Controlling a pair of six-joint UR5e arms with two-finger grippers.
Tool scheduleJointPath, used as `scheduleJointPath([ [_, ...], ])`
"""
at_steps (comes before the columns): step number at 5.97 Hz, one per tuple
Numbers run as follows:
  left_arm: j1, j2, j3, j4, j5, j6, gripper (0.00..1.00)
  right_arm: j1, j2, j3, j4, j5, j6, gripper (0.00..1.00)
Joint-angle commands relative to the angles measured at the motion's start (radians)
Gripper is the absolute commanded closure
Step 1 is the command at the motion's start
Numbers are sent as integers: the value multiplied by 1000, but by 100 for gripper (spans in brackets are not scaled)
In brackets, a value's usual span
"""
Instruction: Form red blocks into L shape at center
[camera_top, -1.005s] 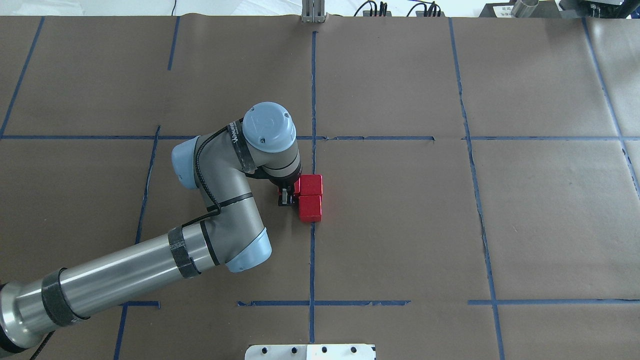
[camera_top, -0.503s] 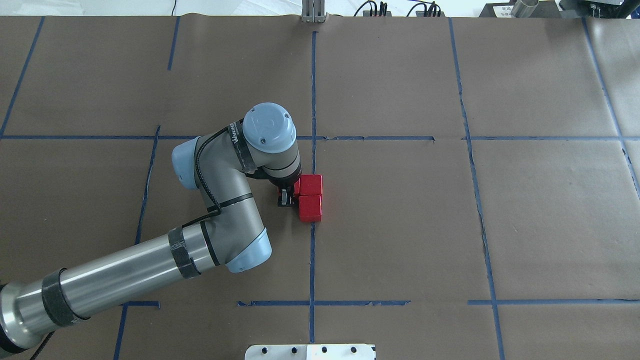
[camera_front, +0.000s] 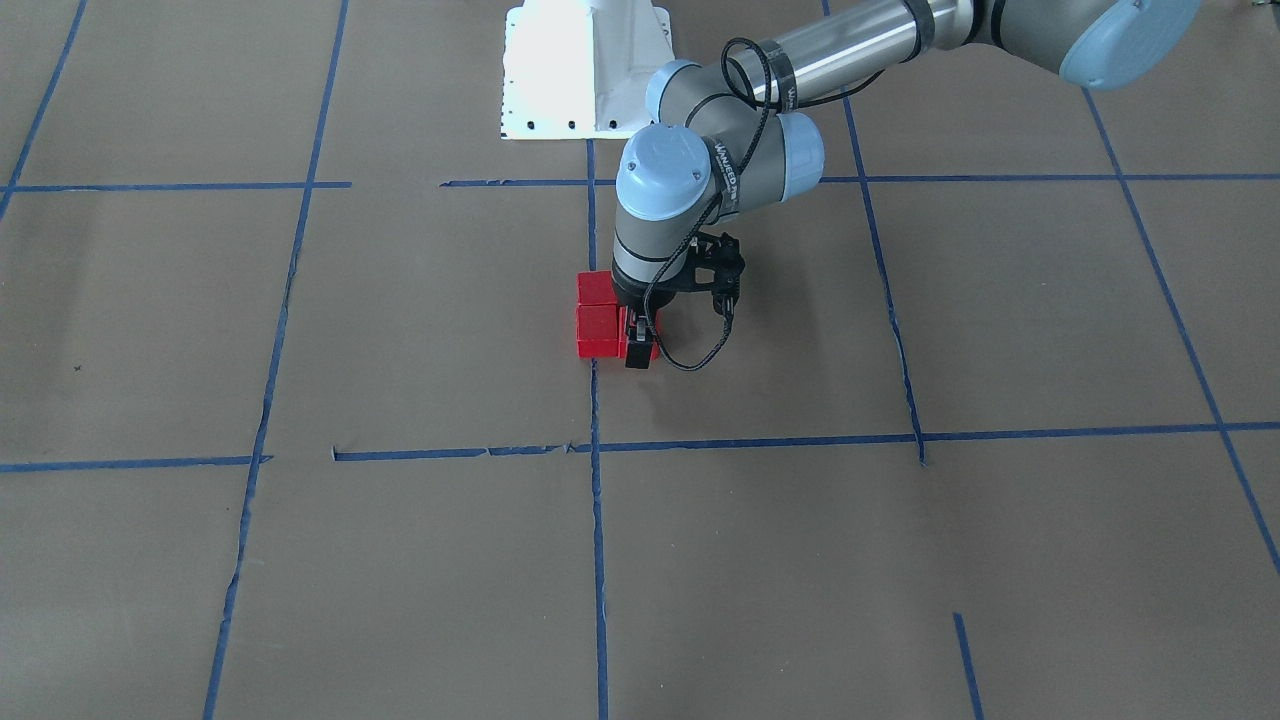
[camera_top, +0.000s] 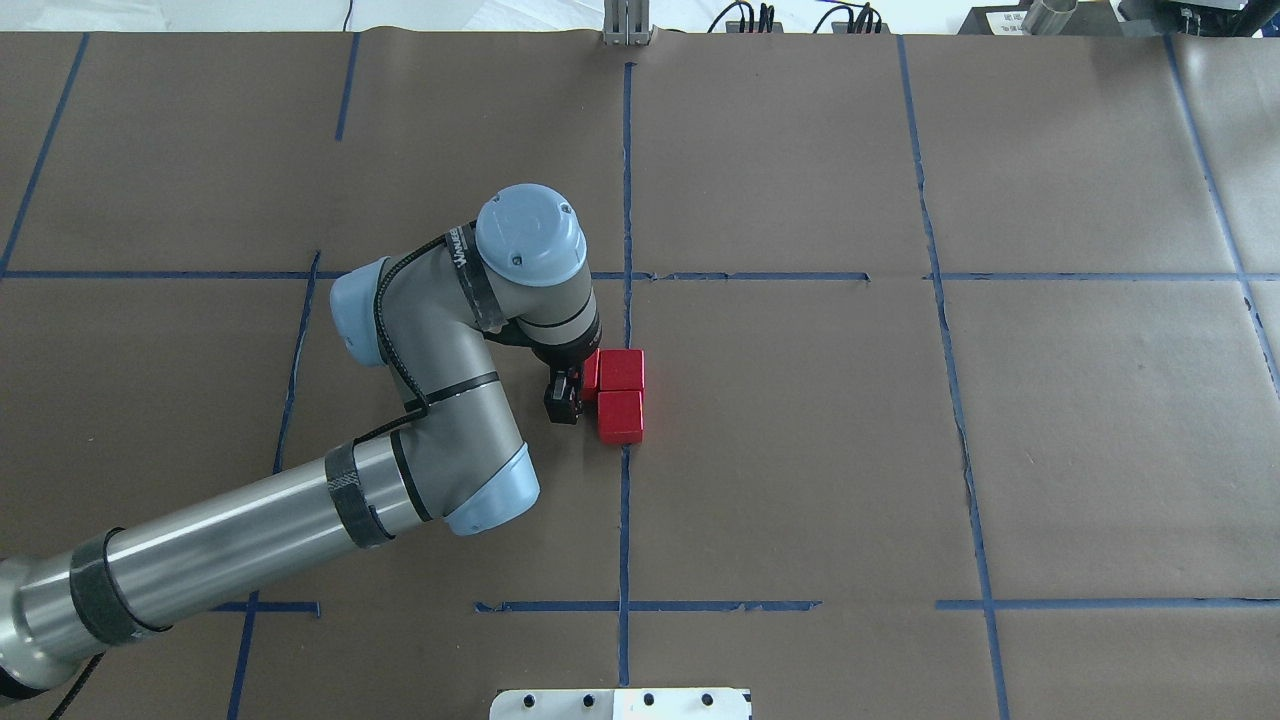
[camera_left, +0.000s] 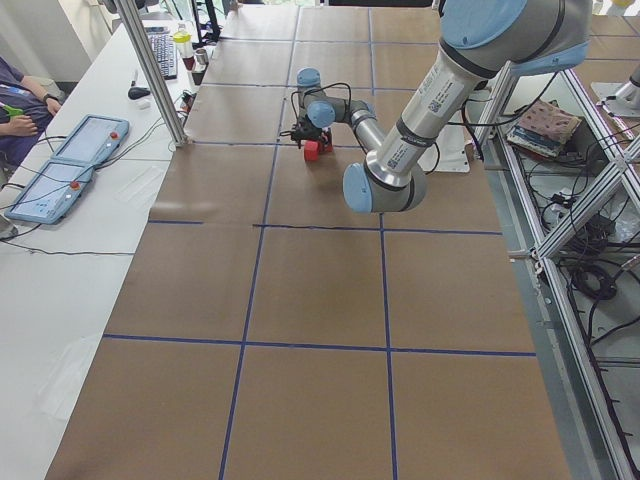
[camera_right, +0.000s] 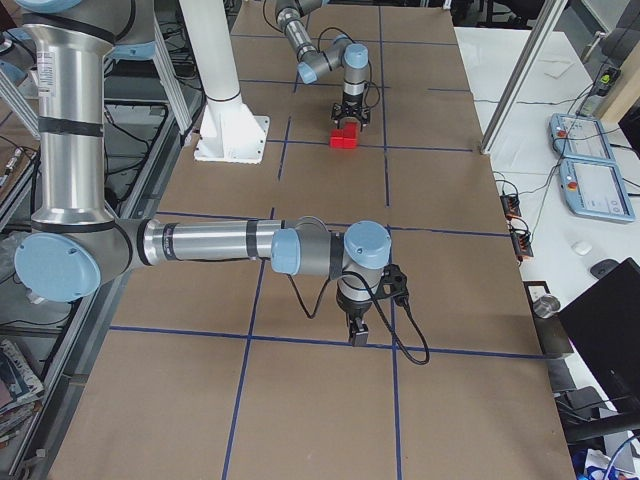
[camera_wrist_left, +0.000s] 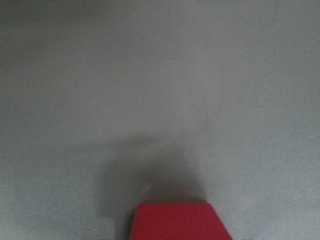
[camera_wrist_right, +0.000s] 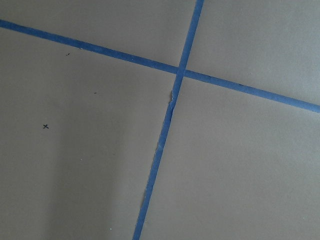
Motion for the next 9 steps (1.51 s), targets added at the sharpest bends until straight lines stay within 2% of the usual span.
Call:
scheduleJointPath([
  [1, -57, 27, -209, 214, -83, 210, 0, 0, 2, 0, 0, -1, 0, 0],
  [2, -102, 82, -297, 267, -102, 366, 0, 0, 2, 0, 0, 0, 1, 0],
  [4, -204, 217, -397, 269, -140, 737, 0, 0, 0, 2, 0, 0, 1, 0],
  [6, -356, 352, -422, 267, -236, 1247, 0, 0, -1, 2, 0, 2, 1, 0],
  [9, -617, 571, -404, 267, -260, 2040, 0, 0, -1, 0, 0, 3, 7, 0],
])
